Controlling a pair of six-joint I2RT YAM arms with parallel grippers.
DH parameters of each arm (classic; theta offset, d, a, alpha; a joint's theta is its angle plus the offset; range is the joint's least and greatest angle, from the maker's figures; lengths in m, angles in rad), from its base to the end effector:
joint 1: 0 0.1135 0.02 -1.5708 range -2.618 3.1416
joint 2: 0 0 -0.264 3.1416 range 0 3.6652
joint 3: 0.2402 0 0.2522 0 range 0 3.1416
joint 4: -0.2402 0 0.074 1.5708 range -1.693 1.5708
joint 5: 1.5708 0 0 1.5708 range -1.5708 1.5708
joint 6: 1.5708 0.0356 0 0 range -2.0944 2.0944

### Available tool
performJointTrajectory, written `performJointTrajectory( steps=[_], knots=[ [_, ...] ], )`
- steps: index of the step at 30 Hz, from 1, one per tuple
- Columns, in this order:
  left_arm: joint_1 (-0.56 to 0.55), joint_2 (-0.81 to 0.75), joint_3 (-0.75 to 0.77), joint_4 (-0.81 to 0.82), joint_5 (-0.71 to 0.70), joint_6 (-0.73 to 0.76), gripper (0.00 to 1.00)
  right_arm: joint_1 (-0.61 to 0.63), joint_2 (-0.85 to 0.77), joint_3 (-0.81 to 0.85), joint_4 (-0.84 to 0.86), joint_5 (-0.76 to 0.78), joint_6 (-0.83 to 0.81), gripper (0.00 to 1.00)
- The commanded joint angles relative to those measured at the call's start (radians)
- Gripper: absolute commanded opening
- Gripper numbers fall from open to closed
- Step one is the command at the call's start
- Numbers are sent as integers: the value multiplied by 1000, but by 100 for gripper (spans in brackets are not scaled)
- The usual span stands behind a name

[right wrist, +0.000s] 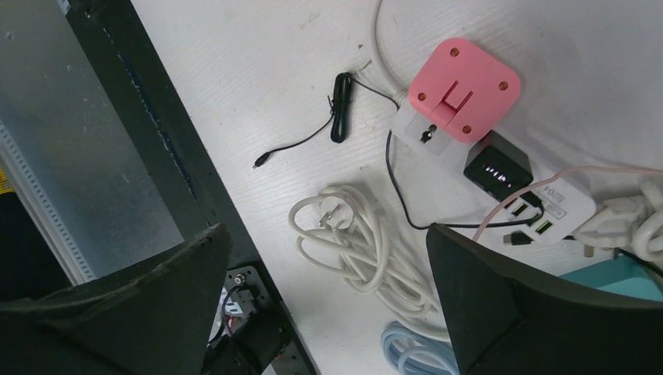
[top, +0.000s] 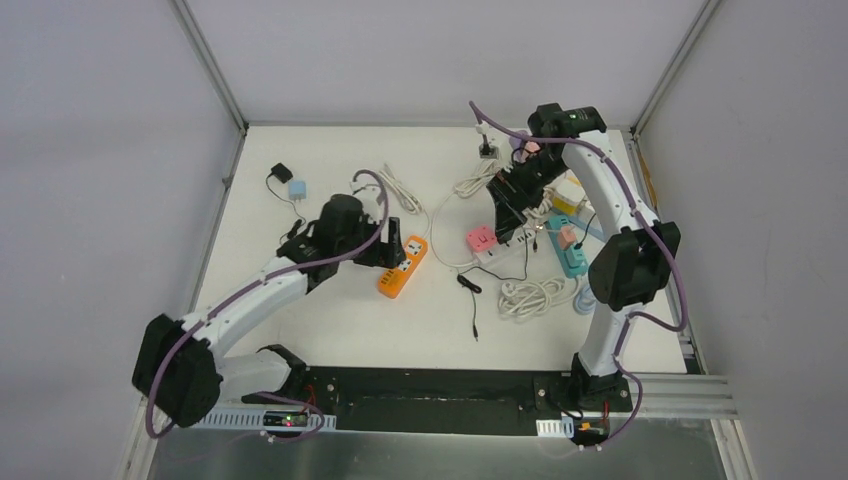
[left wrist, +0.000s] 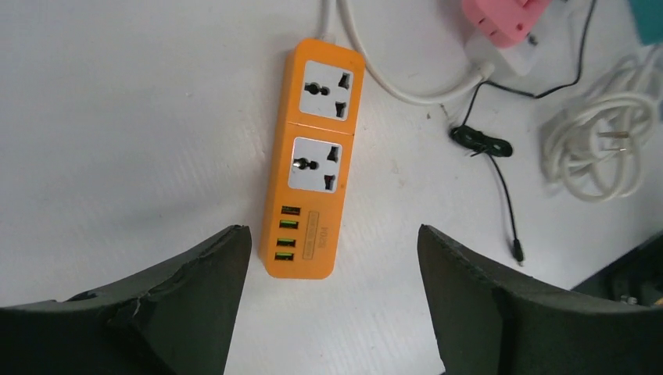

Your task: Pull the plug off the socket

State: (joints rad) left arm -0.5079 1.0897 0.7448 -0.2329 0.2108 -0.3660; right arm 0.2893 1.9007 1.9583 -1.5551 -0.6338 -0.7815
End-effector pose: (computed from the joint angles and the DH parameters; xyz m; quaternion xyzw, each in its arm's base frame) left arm 0.2059 -0.1231 0.2617 0.1120 0.8686 -0.2843 0.3901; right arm 0.3334 0.1212 0.3349 -0.4943 0.8109 0.2935 0.1096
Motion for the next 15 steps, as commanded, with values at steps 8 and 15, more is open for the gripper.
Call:
performJointTrajectory(
  steps=[8,15],
  knots=[
    [-148,334,318,-293,-280,138,81,-126,-295,-345,246,-175,204,100],
    [-151,417,396,-320,-213,150,81,-267,-474,-469,287,-192,237,100]
  ],
)
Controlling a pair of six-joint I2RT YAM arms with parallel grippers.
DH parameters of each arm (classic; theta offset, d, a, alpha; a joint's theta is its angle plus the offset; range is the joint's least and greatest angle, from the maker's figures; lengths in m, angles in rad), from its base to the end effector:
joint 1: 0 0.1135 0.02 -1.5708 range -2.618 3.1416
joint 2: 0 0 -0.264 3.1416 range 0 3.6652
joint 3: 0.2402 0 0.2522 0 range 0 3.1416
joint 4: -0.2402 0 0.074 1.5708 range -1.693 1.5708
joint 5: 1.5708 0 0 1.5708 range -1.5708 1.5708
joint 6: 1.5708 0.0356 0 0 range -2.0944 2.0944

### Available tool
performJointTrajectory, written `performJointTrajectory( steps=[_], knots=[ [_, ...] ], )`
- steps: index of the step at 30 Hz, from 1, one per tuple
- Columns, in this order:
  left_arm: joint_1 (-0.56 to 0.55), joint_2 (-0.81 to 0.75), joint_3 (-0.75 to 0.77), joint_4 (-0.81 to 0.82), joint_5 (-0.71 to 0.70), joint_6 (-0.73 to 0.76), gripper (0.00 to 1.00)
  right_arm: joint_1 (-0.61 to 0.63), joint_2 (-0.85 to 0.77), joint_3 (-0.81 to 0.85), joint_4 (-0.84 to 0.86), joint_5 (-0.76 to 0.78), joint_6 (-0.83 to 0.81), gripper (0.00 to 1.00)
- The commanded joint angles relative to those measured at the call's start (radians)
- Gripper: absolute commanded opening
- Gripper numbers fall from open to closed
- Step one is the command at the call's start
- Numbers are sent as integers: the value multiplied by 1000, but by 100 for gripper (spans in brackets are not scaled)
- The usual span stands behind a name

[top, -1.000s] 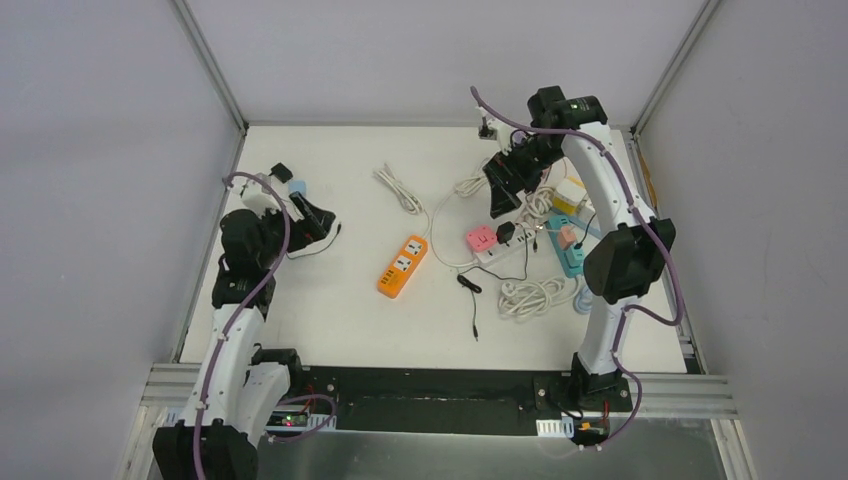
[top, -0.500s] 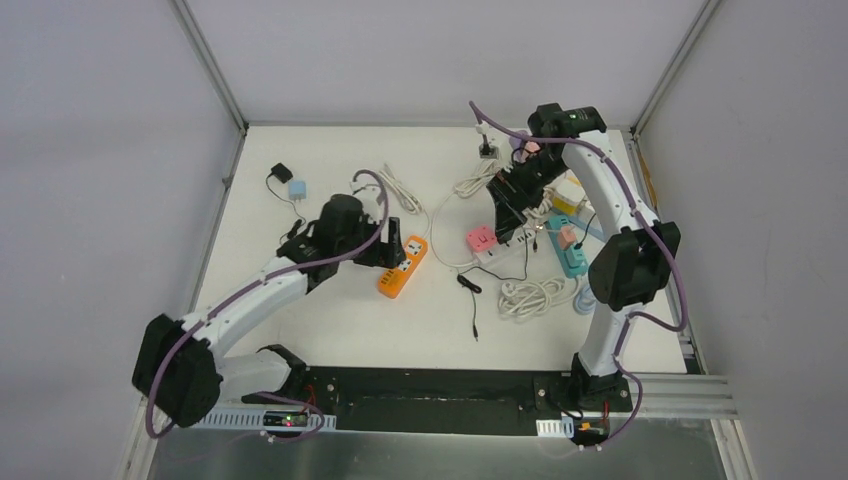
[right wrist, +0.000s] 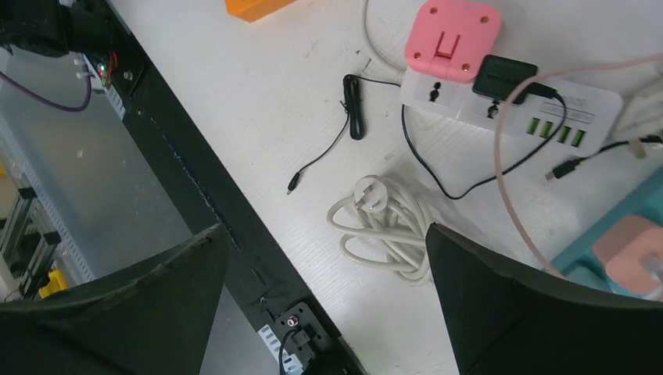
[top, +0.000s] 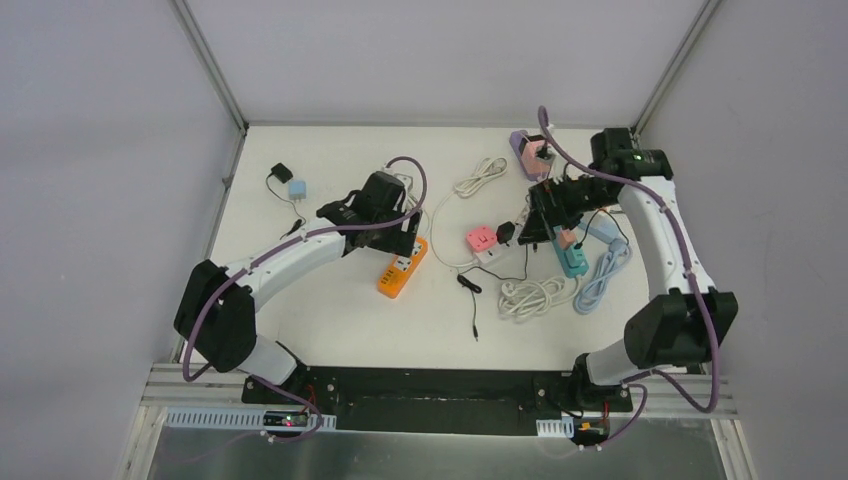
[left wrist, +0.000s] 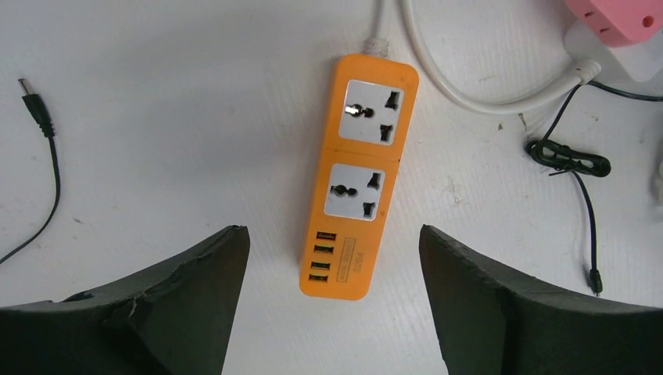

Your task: Pull the plug off the socket

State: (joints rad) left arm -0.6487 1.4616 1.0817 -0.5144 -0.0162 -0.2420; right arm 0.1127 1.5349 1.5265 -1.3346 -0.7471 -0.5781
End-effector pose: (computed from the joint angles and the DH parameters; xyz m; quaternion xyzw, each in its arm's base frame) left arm 0.2470 -0.1866 0.2554 0.1879 0.9244 -0.1360 0.3027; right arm 0.2741 0.0554 0.3377 -0.3522 0.8563 0.3284 0.1866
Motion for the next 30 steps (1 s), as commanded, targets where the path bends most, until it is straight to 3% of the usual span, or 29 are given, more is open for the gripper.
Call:
performJointTrajectory(
  steps=[1,8,11,22,26,30],
  knots=[
    [-11,59,61,-39,25,33,81,-107,-127,-55,66,-83,32,100],
    [-11,176,86,-25,30,167,80,-355,-231,-172,69,-175,8,100],
    [-11,247,116,-23,40,193,77,-406,-236,-187,71,-189,16,100],
    [-12,247,130,18,178,72,74,-409,-167,-177,147,-273,54,100],
    [-12,242,108,-8,122,78,73,-409,-236,-283,273,-286,112,100],
    [-15,226,59,-21,29,67,65,-409,-291,-320,286,-260,115,100]
  ],
)
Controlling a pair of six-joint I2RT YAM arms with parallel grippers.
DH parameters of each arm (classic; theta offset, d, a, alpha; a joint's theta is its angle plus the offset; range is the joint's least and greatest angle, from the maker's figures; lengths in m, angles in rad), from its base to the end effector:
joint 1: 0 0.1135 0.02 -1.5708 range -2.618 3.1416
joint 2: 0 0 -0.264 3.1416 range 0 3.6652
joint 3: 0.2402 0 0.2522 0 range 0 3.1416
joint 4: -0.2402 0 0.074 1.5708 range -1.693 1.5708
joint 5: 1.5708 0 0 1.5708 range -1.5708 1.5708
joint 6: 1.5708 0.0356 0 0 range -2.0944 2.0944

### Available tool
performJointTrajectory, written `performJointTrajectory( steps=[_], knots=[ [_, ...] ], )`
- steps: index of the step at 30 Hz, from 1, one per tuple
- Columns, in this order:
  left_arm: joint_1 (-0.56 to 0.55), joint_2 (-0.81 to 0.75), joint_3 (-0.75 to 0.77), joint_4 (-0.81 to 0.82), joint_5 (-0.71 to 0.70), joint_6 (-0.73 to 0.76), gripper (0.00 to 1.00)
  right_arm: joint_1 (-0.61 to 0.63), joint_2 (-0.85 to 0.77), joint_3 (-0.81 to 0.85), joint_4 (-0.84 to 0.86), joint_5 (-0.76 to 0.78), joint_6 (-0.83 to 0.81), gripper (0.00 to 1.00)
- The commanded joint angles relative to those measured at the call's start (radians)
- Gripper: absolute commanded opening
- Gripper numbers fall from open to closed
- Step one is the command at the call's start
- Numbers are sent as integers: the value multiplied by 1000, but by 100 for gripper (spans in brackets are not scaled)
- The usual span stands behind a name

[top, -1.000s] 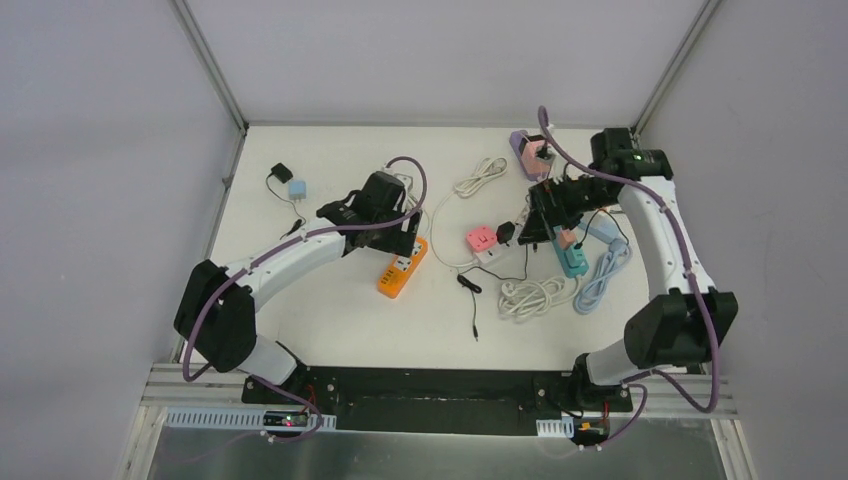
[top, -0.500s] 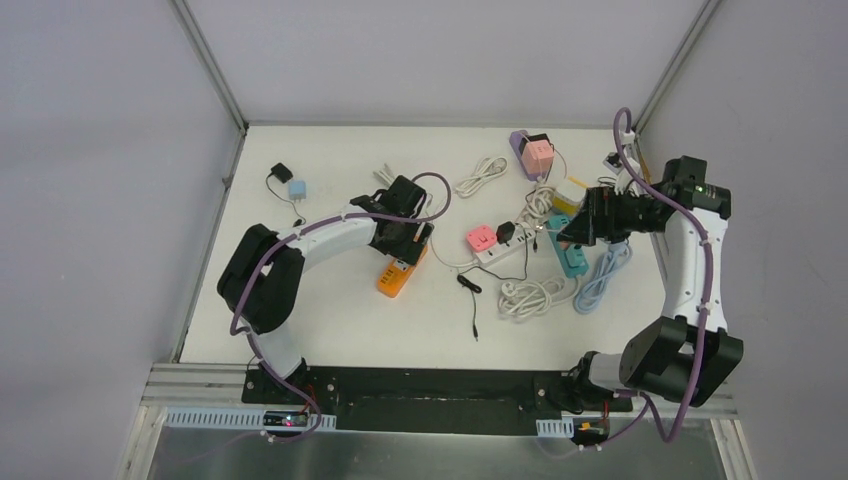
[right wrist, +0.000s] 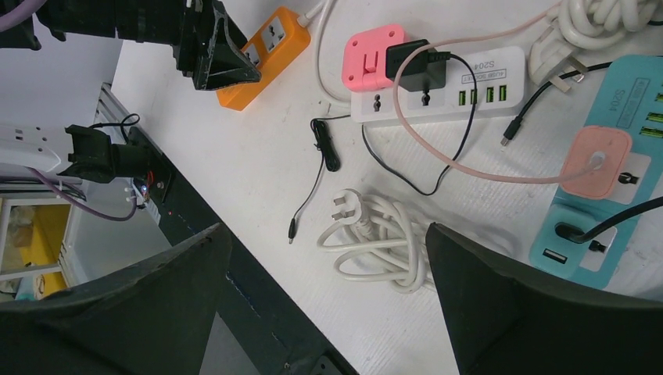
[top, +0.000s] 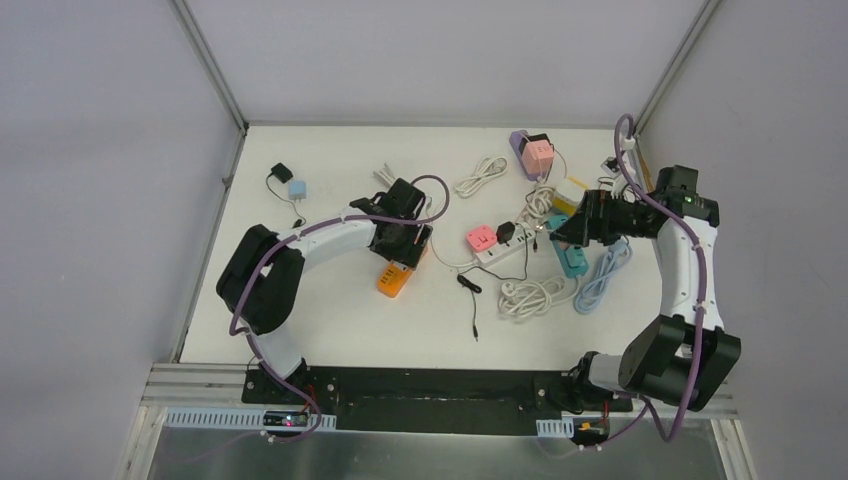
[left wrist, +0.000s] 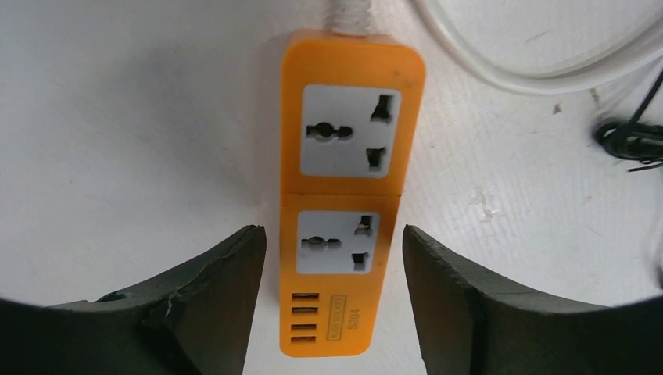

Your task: Pull the plug off the socket

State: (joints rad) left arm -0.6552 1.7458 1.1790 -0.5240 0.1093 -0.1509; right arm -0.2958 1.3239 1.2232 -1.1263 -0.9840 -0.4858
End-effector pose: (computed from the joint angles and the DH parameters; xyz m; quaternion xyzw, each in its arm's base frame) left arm 0.2794 -0.2196 0.1955 0.2546 0.9360 -0.1419 0.1975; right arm 0.2352 -0.0407 0.3163 -0.1628 0.8568 0.3729 0.3167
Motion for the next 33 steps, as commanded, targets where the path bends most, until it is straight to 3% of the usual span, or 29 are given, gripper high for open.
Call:
performJointTrajectory(
  steps=[1,9,14,18,25,30,33],
  knots=[
    [-10,-66,-46,-10,-104,-31,64,0,-93,-20,78,-24,23,100],
    [-20,-34,-28,16,-118,21,56,-7,-119,-45,93,-37,31,100],
    [-6,-22,-9,18,-124,83,24,-20,-85,-16,89,-46,32,100],
    [102,0,47,6,-59,141,1,-22,-68,-2,86,-55,44,100],
    [337,223,380,-50,-14,238,0,-23,-117,-33,87,-35,19,100],
    [428,468,777,-217,-150,264,0,-30,-131,-24,74,-34,8,100],
    [473,567,911,-252,-181,267,0,-38,-132,-17,67,-33,1,100]
  ],
)
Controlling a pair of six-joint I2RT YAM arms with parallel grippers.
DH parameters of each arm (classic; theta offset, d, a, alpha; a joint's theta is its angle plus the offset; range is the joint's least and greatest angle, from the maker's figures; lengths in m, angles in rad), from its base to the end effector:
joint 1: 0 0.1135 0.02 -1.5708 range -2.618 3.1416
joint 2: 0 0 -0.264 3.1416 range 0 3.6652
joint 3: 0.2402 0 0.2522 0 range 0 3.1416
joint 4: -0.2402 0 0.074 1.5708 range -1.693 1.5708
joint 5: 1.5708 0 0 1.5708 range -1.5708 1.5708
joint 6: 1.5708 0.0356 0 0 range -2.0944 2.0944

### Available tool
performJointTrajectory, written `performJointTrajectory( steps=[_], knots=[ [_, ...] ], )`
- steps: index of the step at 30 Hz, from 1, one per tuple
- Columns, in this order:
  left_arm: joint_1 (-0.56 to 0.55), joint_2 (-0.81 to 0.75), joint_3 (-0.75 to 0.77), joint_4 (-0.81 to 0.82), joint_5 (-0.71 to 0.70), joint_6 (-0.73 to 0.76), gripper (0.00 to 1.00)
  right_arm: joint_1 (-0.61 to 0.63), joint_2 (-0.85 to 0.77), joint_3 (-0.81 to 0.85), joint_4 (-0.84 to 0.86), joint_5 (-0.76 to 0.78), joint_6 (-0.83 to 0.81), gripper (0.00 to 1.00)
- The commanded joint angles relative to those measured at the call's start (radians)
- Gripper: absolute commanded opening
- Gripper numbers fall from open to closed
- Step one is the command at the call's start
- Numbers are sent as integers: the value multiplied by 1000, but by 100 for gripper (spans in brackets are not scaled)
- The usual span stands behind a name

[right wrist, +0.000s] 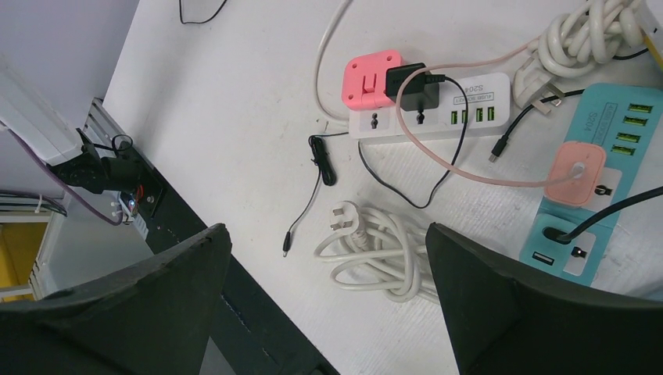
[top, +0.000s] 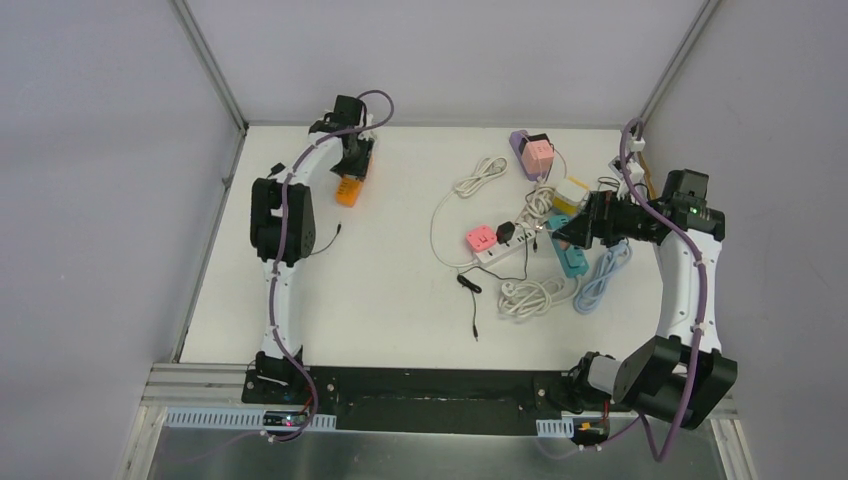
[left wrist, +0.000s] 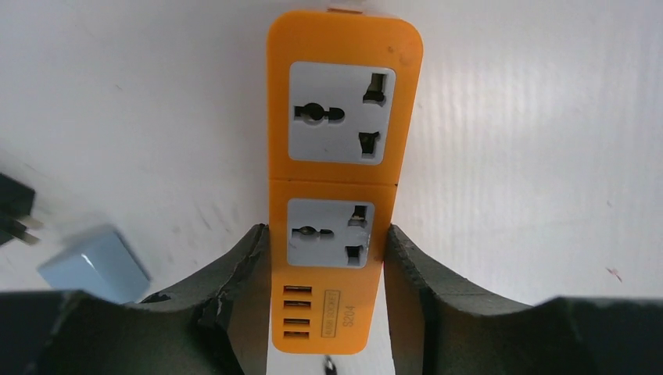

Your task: Pull the plug off the socket

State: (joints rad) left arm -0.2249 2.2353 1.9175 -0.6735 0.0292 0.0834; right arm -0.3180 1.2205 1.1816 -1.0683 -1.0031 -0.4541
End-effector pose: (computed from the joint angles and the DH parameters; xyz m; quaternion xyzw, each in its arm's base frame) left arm 0.4816 -0.1112 0.2101 0.1513 0.9462 -0.0342 0.2840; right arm 0.2166 -0.0397 0.3286 -0.1682 0.8439 0.3576 0.3628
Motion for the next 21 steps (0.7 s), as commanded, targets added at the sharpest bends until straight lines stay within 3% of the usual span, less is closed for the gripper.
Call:
performJointTrajectory(
  steps=[1,4,9,11,14,21],
  knots=[
    [56,96,192,-101,-105,27,0,-18,-29,25,9,-15,-31,100],
    [97,125,220,-98,-104,7,0,-24,-26,30,7,-16,-29,100],
    [132,115,220,-96,-83,-38,49,-32,-28,34,9,-25,-22,100],
    [136,86,221,-104,-101,-74,64,-34,-37,33,13,-32,-17,100],
    [137,7,201,-109,-98,-103,77,-38,-64,9,25,-52,-12,100],
    [137,-304,-44,-116,31,-163,83,-54,-98,-24,49,-43,5,100]
  ],
)
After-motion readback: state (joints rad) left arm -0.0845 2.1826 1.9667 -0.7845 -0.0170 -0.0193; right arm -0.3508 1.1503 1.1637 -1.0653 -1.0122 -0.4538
